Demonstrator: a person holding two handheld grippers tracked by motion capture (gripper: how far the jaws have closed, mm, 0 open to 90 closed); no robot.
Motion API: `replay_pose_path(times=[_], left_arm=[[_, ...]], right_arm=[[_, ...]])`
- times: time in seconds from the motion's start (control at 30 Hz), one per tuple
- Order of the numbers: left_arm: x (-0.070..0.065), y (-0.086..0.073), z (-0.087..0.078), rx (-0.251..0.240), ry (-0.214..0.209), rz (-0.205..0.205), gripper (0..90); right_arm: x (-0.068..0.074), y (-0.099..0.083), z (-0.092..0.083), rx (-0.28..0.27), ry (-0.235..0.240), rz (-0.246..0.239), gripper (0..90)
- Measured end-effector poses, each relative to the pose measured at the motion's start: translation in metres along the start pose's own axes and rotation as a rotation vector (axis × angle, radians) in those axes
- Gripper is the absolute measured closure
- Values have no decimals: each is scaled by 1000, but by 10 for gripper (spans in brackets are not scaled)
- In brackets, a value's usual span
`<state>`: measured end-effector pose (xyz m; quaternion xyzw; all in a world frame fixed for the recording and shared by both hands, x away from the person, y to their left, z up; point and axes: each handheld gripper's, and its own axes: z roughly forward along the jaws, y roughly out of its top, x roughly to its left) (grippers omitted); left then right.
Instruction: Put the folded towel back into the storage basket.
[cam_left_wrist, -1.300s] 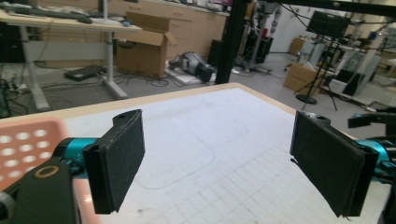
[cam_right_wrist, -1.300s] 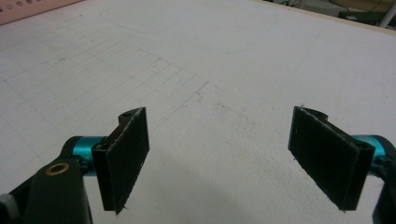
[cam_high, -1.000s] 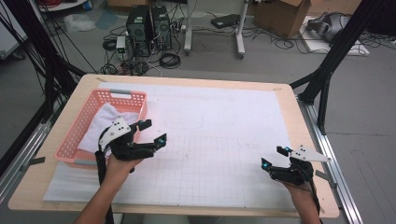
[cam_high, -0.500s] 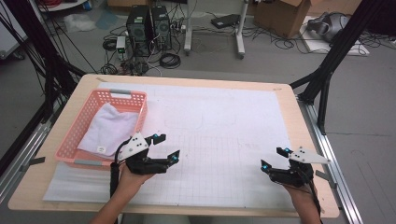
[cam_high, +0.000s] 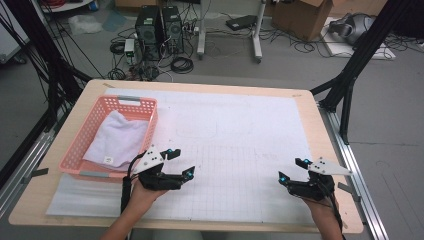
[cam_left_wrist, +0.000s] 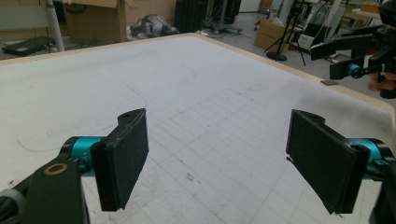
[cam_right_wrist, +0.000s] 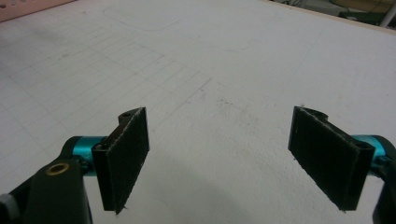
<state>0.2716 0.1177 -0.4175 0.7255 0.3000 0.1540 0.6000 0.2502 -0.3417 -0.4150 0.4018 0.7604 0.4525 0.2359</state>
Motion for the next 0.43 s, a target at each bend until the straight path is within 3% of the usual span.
replay_pose_path(times=[0.43], left_arm=[[6,-3,1,25,15,-13,213]], right_arm=[[-2,-1,2,1,7,3,194]])
